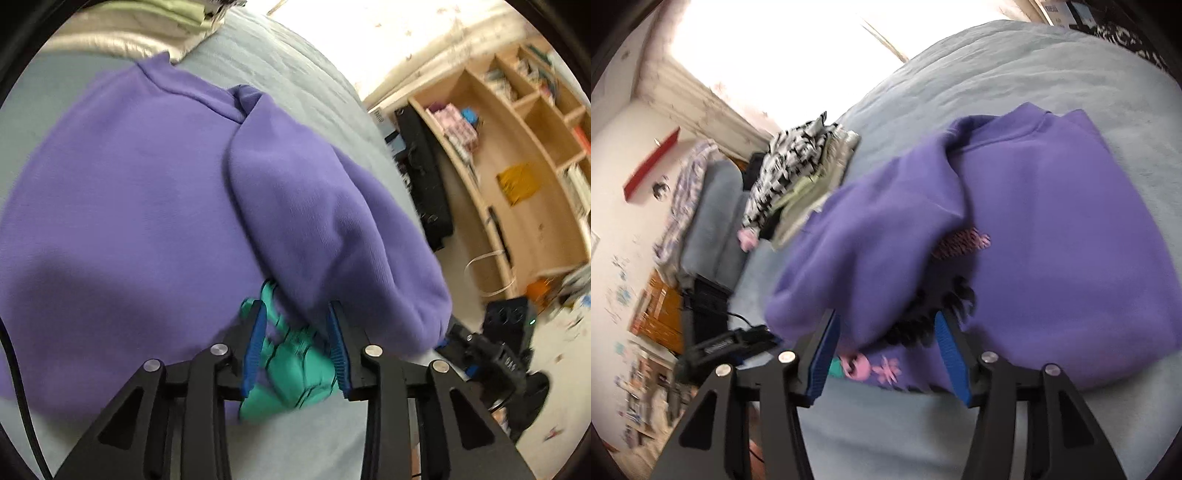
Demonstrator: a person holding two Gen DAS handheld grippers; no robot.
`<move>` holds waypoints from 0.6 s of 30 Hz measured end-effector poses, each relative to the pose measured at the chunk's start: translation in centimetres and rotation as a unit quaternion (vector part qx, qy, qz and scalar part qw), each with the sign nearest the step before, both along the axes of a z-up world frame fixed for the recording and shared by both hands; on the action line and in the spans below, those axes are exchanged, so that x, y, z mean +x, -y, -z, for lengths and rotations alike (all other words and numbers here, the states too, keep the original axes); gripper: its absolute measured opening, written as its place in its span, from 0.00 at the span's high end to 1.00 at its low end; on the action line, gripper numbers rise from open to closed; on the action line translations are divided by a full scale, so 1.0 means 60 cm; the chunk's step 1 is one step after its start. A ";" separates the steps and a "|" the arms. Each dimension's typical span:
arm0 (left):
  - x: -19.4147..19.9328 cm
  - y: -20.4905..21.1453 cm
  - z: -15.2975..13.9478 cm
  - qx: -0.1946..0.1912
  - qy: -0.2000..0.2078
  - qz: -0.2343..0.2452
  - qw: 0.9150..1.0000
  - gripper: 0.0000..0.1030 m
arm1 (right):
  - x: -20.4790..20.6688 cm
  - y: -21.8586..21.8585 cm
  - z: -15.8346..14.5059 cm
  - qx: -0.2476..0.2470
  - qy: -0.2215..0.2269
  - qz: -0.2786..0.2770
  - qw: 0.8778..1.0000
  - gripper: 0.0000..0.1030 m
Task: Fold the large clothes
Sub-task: 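Fold the purple hood over onto the hoodie body with both grippers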
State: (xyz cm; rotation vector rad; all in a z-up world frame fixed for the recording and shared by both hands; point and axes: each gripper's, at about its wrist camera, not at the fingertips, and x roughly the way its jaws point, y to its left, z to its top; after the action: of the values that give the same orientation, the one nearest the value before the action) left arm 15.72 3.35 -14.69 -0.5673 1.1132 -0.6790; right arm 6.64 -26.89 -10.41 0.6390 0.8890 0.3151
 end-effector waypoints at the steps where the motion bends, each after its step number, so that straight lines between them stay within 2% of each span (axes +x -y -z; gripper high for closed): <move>1: 0.008 0.002 0.008 -0.019 -0.006 0.000 1.000 0.69 | 0.006 0.001 0.001 0.006 -0.003 0.003 1.000 0.48; 6: 0.028 0.018 0.030 -0.064 -0.010 0.008 0.998 0.60 | 0.037 0.012 0.022 0.058 -0.003 0.016 0.998 0.48; 9: 0.041 0.028 0.037 -0.067 0.003 0.012 0.998 0.55 | 0.051 0.012 0.033 0.082 0.003 0.020 0.996 0.48; 13: 0.048 0.044 0.028 -0.086 0.021 0.016 0.996 0.55 | 0.071 0.000 0.039 0.107 0.019 0.014 0.994 0.48; 14: 0.045 0.046 0.028 -0.093 0.024 0.015 0.995 0.55 | 0.076 -0.004 0.039 0.113 0.022 0.011 0.993 0.52; 15: 0.047 0.049 0.025 -0.103 0.027 0.013 0.994 0.55 | 0.078 -0.006 0.038 0.116 0.025 0.010 0.993 0.61; 16: 0.050 0.049 0.021 -0.113 0.031 0.011 0.993 0.56 | 0.080 -0.008 0.037 0.122 0.028 0.006 0.992 0.65; 17: 0.051 0.049 0.015 -0.125 0.036 0.008 0.991 0.58 | 0.082 -0.009 0.036 0.126 0.029 0.002 0.992 0.68; 18: 0.051 0.049 0.008 -0.134 0.042 0.002 0.990 0.64 | 0.084 -0.011 0.034 0.130 0.029 0.000 0.991 0.72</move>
State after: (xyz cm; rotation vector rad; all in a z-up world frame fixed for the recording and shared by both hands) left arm 18.79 0.43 -15.18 -0.7588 0.9512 -0.8544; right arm 11.68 -26.26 -12.46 0.8655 0.7979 0.4523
